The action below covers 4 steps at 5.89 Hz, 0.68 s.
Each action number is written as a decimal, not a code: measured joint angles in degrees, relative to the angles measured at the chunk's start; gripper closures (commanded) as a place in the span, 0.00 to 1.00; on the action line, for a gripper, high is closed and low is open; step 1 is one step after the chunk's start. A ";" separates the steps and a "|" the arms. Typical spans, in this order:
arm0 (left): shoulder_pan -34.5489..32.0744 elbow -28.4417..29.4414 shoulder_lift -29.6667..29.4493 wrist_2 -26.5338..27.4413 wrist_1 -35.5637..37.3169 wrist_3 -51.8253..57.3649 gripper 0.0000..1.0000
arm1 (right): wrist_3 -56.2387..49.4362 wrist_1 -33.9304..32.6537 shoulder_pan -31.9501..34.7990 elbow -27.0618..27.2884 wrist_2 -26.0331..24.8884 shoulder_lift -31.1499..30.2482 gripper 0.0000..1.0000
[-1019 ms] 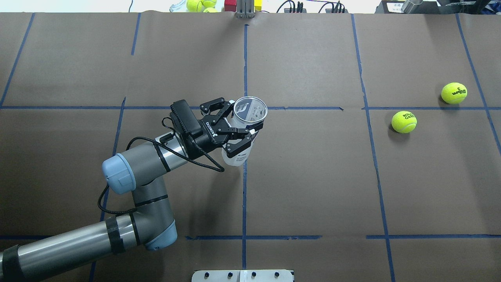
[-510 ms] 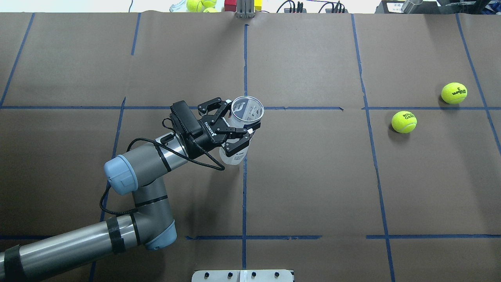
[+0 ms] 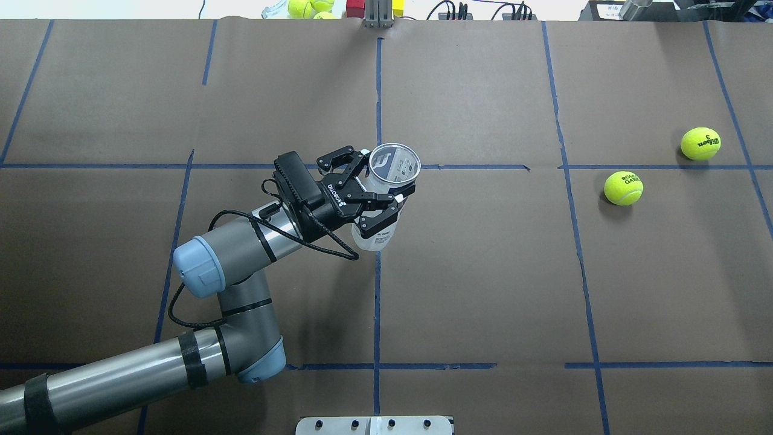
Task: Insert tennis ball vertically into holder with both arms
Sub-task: 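Hold the upright tube steady with the left gripper, open end up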
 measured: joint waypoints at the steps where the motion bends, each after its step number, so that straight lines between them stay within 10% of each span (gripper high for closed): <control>1: 0.00 0.65 -0.10 0.00 -0.61 0.01 0.28 | 0.02 0.00 0.00 0.00 0.01 0.00 0.00; 4: 0.07 5.39 -2.22 -0.06 -3.77 0.02 0.29 | -0.02 0.00 0.00 0.00 0.00 0.03 0.00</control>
